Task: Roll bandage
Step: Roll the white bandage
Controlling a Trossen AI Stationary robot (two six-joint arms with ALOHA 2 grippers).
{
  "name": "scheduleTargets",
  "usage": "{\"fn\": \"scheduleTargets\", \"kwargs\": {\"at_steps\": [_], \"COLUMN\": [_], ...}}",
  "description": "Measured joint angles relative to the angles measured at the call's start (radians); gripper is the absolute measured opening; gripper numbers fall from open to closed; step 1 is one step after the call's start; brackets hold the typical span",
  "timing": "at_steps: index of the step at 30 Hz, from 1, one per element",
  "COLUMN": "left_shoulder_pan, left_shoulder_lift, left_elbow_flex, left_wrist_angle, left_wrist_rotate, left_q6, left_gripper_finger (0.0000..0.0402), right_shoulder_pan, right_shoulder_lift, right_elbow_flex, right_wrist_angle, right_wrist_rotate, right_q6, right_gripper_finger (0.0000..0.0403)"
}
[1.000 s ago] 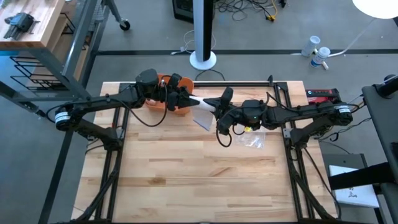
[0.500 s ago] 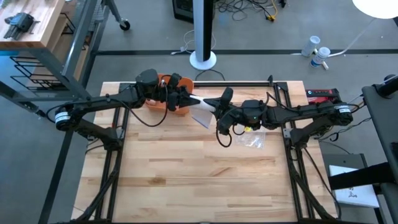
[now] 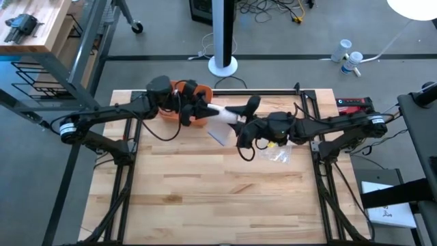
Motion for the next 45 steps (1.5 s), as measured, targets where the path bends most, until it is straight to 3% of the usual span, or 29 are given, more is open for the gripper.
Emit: {"fn": "scheduleTargets", "kwargs": {"at_steps": [4,9,15,17,22,30,40,45], "left_shoulder_pan": [-0.001,0.001,0.003,-0.001,-0.004,-0.002,-0.002,-0.002], "left_shoulder_lift": [-0.015,-0.03,-0.035,-0.035,-0.062,-0.094,-0.075,-0.067], "left_elbow_flex": [0.001,0.011,0.075,0.091,0.095,0.011,-0.025,-0.065], "left_wrist_angle": [0.03,0.03,-0.073,-0.113,-0.156,-0.131,-0.128,-0.104], "left_wrist_rotate": [-0.002,-0.053,-0.061,-0.063,-0.056,-0.067,-0.073,-0.112], "left_q6": [0.099,0.319,0.557,0.622,0.738,0.807,0.81,0.808], "left_gripper_finger": [0.0078,0.0078,0.0078,0.0078,0.0078,0.0077,0.0077,0.0078], "right_shoulder_pan": [0.017,0.018,0.018,0.018,0.028,0.064,0.063,0.008], "right_shoulder_lift": [-0.001,-0.006,-0.008,-0.008,-0.01,-0.035,-0.21,-0.215], "right_elbow_flex": [0.078,0.214,0.291,0.29,0.274,0.152,-0.064,-0.242], "right_wrist_angle": [-0.121,-0.335,-0.427,-0.428,-0.389,-0.31,-0.224,-0.002], "right_wrist_rotate": [0.039,-0.082,-0.089,-0.096,-0.275,-0.254,-0.244,-0.252], "right_q6": [0.275,0.66,0.889,0.928,0.99,0.995,1.017,1.008], "right_gripper_finger": [0.0242,0.0312,0.0347,0.0348,0.0348,0.0348,0.0348,0.0348]}}
